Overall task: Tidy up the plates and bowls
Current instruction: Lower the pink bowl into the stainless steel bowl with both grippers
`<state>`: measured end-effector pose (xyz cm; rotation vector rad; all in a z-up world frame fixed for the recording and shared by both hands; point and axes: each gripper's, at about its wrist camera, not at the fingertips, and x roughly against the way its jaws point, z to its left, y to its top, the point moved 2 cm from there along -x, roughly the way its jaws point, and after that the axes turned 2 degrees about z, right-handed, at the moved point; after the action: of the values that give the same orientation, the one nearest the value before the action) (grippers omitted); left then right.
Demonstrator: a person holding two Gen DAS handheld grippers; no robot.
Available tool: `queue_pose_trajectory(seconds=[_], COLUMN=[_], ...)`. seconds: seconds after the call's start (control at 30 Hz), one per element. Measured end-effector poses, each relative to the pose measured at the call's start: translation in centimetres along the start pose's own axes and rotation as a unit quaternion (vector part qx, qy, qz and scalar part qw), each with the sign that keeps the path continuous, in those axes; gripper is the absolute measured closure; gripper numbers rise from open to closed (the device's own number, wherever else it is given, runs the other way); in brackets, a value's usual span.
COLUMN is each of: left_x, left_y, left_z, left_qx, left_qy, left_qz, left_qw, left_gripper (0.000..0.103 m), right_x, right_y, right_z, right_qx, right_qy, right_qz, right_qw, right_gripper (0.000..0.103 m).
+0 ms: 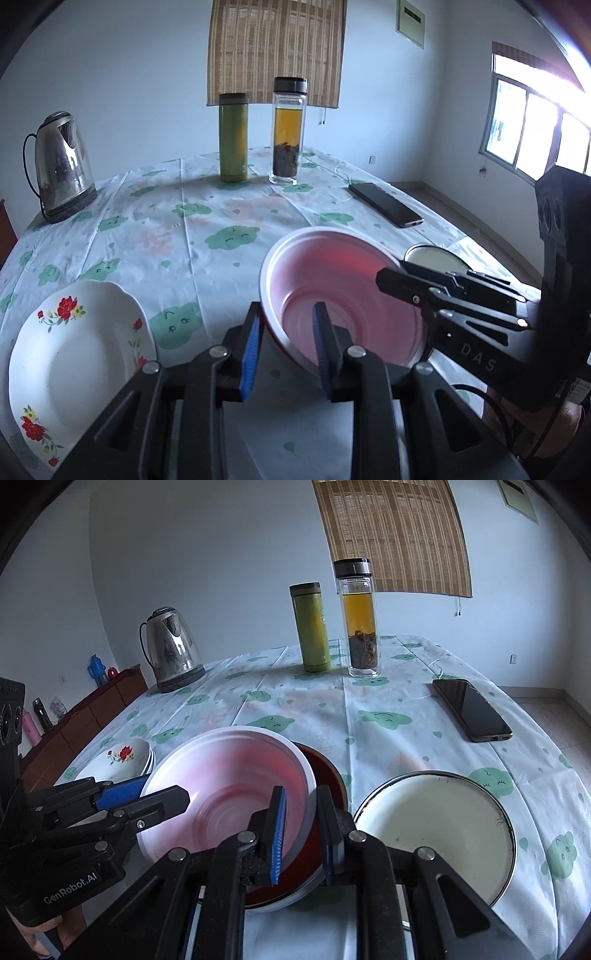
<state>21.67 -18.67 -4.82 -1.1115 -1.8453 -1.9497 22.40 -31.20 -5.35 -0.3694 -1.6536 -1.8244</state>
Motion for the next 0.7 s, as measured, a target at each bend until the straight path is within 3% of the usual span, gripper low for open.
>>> queue_pose_trajectory(seconds=[0.33,0.7], left_x=[0.3,0.6], left_y=[-0.3,-0.1], left_z=[0.2,2.1], left_qx=[0.0,0.027], left_qy=[-0.009,-0.007], left_qz=[0.002,0.007], left_qw=[1.0,0.9996], left_gripper=[0.073,0.074], right_x=[-0.2,-1.0], right_y=[0.0,0.4], right_z=[0.5,1.7], right_qx=[0.006,0.017], right_qy=[-0.01,0.007], right_qz=[-0.004,0.002], right_qw=[1.0,1.0], right_gripper=[0.084,0.084])
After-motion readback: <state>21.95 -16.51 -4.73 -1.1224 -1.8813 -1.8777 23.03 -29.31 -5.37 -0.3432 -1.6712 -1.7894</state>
